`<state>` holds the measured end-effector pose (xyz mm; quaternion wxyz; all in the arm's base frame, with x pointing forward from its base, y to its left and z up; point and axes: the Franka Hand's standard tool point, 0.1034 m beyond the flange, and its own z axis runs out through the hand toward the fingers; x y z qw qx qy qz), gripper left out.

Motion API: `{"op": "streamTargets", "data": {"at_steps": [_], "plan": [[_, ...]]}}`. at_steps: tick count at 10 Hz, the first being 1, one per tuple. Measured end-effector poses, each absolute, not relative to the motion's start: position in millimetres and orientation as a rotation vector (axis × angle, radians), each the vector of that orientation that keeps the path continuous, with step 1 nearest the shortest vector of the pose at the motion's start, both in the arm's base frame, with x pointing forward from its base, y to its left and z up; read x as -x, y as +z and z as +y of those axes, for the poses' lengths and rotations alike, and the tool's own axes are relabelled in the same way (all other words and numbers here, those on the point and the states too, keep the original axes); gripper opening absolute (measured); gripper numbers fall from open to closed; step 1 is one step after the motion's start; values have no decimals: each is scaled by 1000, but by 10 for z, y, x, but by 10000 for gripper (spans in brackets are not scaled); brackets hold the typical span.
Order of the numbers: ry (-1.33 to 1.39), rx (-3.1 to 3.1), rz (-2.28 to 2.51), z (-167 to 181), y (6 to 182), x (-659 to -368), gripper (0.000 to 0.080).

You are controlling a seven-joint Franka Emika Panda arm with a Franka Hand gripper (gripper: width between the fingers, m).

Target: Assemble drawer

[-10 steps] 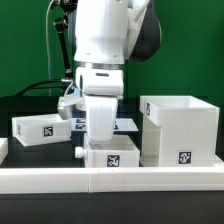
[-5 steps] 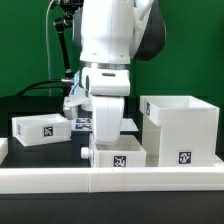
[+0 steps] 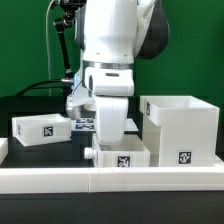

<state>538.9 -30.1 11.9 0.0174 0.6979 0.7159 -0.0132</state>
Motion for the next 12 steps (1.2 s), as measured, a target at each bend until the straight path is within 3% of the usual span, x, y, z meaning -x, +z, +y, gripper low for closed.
{"op": "streamTargets", "data": {"at_steps": [4, 12], "plan": [[-10, -2176, 2246, -527, 120, -5371, 41], [17, -2191, 2218, -352, 143, -5437, 41]]}}
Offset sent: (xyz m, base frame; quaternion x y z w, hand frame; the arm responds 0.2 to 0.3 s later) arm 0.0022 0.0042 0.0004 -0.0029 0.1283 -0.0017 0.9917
